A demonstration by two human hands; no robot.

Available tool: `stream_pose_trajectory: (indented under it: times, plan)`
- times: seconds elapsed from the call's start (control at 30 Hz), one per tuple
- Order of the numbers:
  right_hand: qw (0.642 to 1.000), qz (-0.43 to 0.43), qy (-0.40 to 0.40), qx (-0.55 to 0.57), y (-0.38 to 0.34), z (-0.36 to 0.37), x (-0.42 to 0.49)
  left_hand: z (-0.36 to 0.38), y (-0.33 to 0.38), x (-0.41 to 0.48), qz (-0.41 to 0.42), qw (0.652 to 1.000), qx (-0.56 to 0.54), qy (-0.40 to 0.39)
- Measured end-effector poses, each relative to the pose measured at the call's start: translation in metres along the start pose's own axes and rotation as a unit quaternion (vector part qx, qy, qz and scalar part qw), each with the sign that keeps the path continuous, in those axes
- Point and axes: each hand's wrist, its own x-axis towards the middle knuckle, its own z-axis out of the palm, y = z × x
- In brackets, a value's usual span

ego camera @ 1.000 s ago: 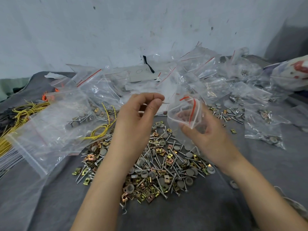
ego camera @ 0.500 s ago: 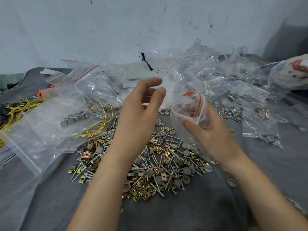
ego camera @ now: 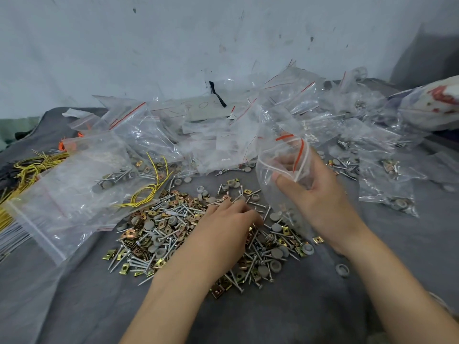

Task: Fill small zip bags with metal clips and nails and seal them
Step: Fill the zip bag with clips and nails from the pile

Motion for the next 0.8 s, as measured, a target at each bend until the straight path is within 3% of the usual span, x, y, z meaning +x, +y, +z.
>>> stream_pose_trajectory:
  times: [0.33, 0.8]
  plan:
    - [1.0, -0.003, -0.004, 0.012, -0.0023, 0.0016, 0.0031, 0.006, -0.0046, -0.0047, -0.001, 0.999, 0.047, 0.026]
    - [1.0, -0.011, -0.01, 0.009, -0.0017, 0.003, 0.0045, 0.0106, -0.0051, -0.0034, -0.011, 0.998, 0.02, 0.058]
